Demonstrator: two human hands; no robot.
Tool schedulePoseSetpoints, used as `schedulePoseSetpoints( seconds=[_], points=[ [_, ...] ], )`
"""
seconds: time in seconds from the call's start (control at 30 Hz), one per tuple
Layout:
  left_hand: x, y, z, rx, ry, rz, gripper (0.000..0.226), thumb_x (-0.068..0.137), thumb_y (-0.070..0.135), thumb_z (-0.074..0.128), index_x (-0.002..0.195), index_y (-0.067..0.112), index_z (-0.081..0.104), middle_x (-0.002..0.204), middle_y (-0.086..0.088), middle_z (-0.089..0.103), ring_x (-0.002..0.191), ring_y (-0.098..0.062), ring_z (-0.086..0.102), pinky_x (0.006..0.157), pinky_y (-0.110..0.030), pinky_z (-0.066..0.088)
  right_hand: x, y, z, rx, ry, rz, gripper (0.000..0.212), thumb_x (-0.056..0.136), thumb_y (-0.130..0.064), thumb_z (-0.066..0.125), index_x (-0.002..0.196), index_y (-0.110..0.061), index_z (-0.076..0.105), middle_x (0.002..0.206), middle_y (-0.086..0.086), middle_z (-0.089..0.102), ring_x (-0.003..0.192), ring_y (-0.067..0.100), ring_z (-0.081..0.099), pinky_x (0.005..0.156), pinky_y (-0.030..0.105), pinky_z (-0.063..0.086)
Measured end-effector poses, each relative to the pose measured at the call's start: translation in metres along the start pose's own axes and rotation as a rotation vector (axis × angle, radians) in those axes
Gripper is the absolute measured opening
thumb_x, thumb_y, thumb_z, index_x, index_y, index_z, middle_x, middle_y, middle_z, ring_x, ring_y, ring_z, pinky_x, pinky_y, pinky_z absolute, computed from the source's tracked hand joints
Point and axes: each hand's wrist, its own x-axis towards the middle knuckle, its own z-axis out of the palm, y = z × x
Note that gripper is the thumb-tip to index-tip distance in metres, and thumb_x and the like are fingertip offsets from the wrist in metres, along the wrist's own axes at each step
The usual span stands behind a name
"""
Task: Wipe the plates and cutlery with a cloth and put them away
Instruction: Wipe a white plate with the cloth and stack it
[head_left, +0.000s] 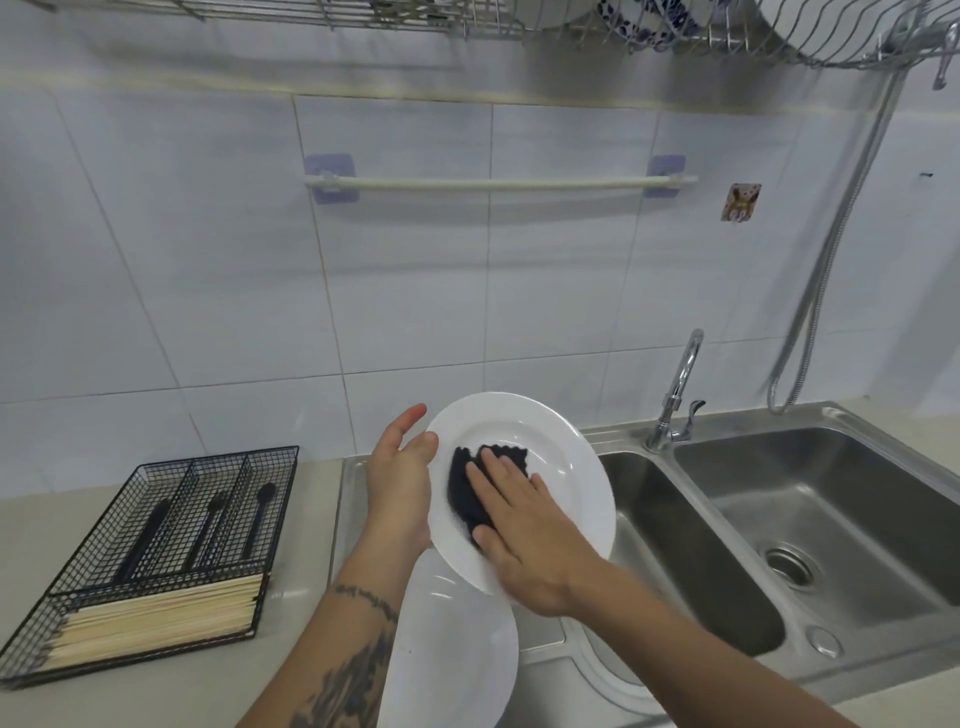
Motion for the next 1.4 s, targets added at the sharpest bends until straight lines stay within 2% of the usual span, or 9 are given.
schedulePoseSetpoints(
  seconds=[0.27, 0.4, 0.57, 0.77, 0.87, 0.97, 1.03, 1.13, 1.4],
  points=[
    [-0.003, -0.005, 0.001, -0.018, 0.07, 0.03, 0.037, 0.097, 0.006, 0.053, 0.118, 0.032, 0.067, 0.087, -0.001, 0.071, 0.078, -0.022, 0.068, 0.075, -0.042, 0.06, 0.015, 0.032, -0.005, -0.088, 0.08, 0.108, 0.062, 0.101, -0.039, 0.026, 0.154, -0.028, -0.002, 0.162, -0.008, -0.006, 0.148, 0.013, -0.007, 0.12, 0.043, -0.002],
    [-0.004, -0.013, 0.01, -0.048, 0.188, 0.066, 0.034, 0.096, 0.004, 0.054, 0.115, 0.027, 0.068, 0.1, -0.009, 0.067, 0.078, -0.021, 0.065, 0.07, -0.038, 0.059, -0.002, 0.044, -0.003, -0.047, -0.004, 0.102, 0.061, 0.101, -0.036, 0.03, 0.155, -0.027, 0.003, 0.162, -0.008, 0.001, 0.148, 0.011, 0.0, 0.12, 0.041, -0.002],
    [0.0, -0.027, 0.017, -0.075, 0.305, 0.082, 0.03, 0.095, 0.004, 0.056, 0.108, 0.028, 0.07, 0.111, -0.016, 0.068, 0.09, -0.027, 0.067, 0.087, -0.05, 0.058, -0.01, 0.048, -0.001, 0.113, -0.07, 0.026, 0.056, 0.101, -0.03, 0.034, 0.154, -0.031, 0.015, 0.161, -0.011, 0.01, 0.147, 0.009, 0.006, 0.119, 0.034, -0.003],
    [0.0, -0.03, -0.001, -0.144, 0.409, 0.074, 0.028, 0.098, 0.006, 0.056, 0.116, 0.023, 0.068, 0.113, -0.009, 0.07, 0.096, -0.026, 0.068, 0.085, -0.046, 0.059, -0.002, 0.026, 0.003, 0.221, -0.09, -0.15, 0.055, 0.1, -0.021, 0.039, 0.152, -0.031, 0.024, 0.159, -0.013, 0.017, 0.146, 0.006, 0.01, 0.117, 0.027, -0.003],
    [-0.006, -0.027, -0.031, -0.155, 0.493, 0.095, 0.03, 0.098, 0.005, 0.054, 0.119, 0.022, 0.067, 0.112, -0.006, 0.071, 0.099, -0.026, 0.068, 0.076, -0.038, 0.058, 0.004, 0.005, 0.007, 0.22, -0.104, -0.26, 0.055, 0.099, -0.017, 0.04, 0.151, -0.029, 0.026, 0.158, -0.014, 0.02, 0.144, 0.008, 0.015, 0.114, 0.023, 0.006],
    [-0.017, -0.026, -0.073, -0.163, 0.579, 0.109, 0.03, 0.099, 0.005, 0.052, 0.113, 0.026, 0.068, 0.119, -0.007, 0.069, 0.105, -0.028, 0.067, 0.086, -0.044, 0.057, 0.009, -0.017, 0.02, 0.136, -0.065, -0.378, 0.061, 0.094, -0.01, 0.047, 0.151, -0.025, 0.03, 0.156, -0.01, 0.026, 0.142, 0.013, 0.021, 0.112, 0.02, 0.01],
    [-0.026, -0.024, -0.105, -0.174, 0.628, 0.128, 0.03, 0.099, 0.004, 0.051, 0.109, 0.027, 0.067, 0.123, -0.01, 0.068, 0.101, -0.027, 0.067, 0.087, -0.044, 0.057, 0.013, -0.03, 0.033, 0.058, -0.029, -0.445, 0.069, 0.083, -0.004, 0.058, 0.147, -0.021, 0.039, 0.153, -0.005, 0.035, 0.141, 0.019, 0.03, 0.111, 0.023, 0.011],
    [-0.04, -0.019, -0.156, -0.173, 0.709, 0.141, 0.03, 0.099, 0.004, 0.05, 0.113, 0.026, 0.066, 0.119, -0.008, 0.068, 0.092, -0.023, 0.066, 0.085, -0.041, 0.056, 0.022, -0.053, 0.052, -0.034, 0.006, -0.479, 0.075, 0.061, 0.0, 0.073, 0.133, -0.016, 0.058, 0.137, 0.003, 0.056, 0.126, 0.026, 0.053, 0.107, 0.033, 0.03],
    [-0.075, -0.014, -0.281, -0.151, 0.839, 0.123, 0.033, 0.096, 0.005, 0.05, 0.116, 0.027, 0.065, 0.123, -0.005, 0.068, 0.102, -0.025, 0.066, 0.088, -0.041, 0.055, 0.033, -0.137, 0.096, -0.075, 0.034, -0.448, 0.079, 0.059, 0.008, 0.068, 0.134, -0.014, 0.056, 0.139, 0.005, 0.055, 0.127, 0.029, 0.051, 0.107, 0.041, 0.04]
  ],
)
